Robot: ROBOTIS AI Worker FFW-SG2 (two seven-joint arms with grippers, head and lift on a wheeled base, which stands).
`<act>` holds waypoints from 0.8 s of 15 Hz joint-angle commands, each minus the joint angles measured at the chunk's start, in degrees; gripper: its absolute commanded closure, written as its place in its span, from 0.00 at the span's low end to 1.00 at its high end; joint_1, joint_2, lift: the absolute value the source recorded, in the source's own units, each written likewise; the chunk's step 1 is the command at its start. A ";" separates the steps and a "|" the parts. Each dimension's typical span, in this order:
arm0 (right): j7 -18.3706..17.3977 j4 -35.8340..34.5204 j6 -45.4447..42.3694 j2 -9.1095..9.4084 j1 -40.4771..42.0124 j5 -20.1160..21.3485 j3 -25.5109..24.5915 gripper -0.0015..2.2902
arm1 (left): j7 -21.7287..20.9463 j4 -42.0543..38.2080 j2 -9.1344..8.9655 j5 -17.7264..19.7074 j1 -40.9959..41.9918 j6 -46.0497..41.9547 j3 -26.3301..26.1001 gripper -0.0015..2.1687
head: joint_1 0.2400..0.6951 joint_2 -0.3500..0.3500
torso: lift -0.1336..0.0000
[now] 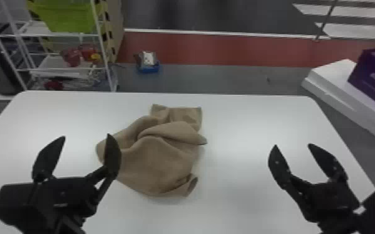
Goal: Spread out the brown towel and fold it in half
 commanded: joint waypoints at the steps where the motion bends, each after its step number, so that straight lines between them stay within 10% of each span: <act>1: 0.05 0.01 -0.26 0.08 0.00 0.00 0.06 0.06 | 0.09 0.21 -0.15 0.01 0.00 -0.03 0.08 0.06 | 1.00 0.40 | 0.08; 12: 0.84 -0.52 -0.09 -0.01 0.44 -0.08 -0.02 0.06 | 0.62 0.82 -0.15 -0.08 -0.09 -1.43 0.17 0.06 | 1.00 0.41 | 0.08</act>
